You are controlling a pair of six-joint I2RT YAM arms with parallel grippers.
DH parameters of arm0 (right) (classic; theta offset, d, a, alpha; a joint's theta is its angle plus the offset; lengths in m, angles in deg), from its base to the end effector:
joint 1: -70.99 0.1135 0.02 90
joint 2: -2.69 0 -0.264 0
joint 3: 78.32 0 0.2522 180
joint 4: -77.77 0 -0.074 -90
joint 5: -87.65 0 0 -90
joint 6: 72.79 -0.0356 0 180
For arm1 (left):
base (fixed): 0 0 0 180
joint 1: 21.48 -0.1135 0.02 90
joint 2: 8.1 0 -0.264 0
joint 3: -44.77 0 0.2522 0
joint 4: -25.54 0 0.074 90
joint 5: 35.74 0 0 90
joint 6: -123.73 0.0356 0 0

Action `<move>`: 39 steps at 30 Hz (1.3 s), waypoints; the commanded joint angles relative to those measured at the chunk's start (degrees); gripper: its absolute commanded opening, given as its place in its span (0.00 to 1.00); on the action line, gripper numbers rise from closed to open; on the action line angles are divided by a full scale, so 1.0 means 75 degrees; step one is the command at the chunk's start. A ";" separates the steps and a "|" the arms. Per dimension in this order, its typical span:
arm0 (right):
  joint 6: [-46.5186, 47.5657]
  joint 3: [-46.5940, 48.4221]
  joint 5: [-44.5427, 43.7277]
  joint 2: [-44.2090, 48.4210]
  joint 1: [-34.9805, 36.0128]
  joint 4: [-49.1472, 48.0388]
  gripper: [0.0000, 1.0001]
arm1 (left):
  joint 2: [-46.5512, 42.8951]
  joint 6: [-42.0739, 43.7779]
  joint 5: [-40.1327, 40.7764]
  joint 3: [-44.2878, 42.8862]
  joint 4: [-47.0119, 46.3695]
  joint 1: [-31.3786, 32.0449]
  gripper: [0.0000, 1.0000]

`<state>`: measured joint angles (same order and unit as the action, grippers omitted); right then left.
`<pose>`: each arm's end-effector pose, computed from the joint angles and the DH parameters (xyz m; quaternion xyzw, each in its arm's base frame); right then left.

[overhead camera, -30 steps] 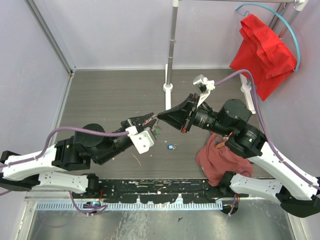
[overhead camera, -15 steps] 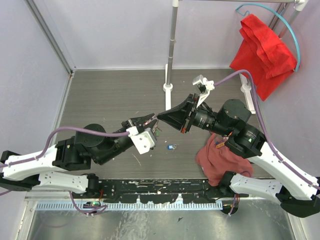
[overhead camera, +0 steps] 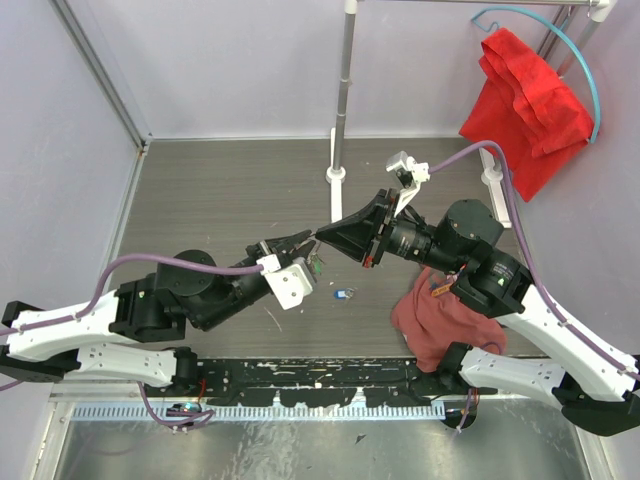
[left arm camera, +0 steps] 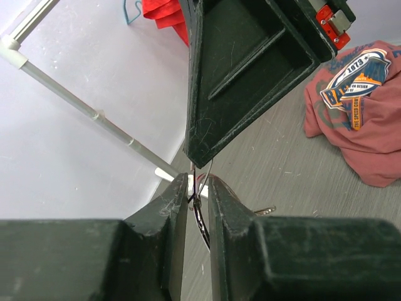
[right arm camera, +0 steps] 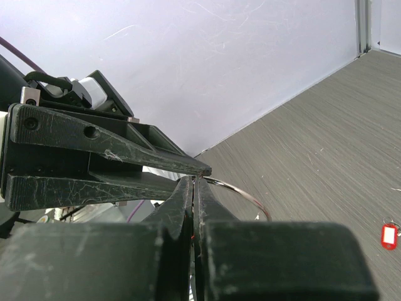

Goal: Put the keys on the keyring

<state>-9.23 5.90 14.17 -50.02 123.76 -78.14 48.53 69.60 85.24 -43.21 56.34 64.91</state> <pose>0.1022 0.1513 0.4693 -0.2538 0.6113 0.5471 0.5125 0.0305 -0.1931 0.4662 0.5022 0.4936 -0.1222 0.6994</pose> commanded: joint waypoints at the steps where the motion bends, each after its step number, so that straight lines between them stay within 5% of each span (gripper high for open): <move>1: -0.0102 0.0119 -0.0034 0.0200 0.0030 -0.0666 0.01 | -0.0077 -0.0094 0.0029 0.0106 -0.0271 0.0028 0.24; 11: -0.0111 0.0131 -0.0007 0.0190 0.0030 -0.0671 0.01 | -0.0046 -0.0036 0.0061 0.0060 -0.0281 0.0030 0.13; 16: -0.0096 0.0141 -0.0010 0.0173 0.0030 -0.0662 0.01 | -0.0052 -0.0014 0.0119 0.0056 -0.0275 0.0033 0.00; 27: -0.0083 0.0180 -0.0019 0.0190 0.0030 -0.0626 0.01 | -0.0125 0.0087 0.0203 0.0125 -0.0367 0.0034 0.20; 39: -0.0084 0.0167 -0.0022 0.0184 0.0030 -0.0633 0.01 | -0.0211 0.0103 0.0308 0.0175 -0.0363 0.0036 0.23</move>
<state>-9.55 5.90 14.15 -50.02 123.76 -78.25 48.07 70.02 86.16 -42.69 56.01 65.00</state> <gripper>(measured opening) 0.033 0.230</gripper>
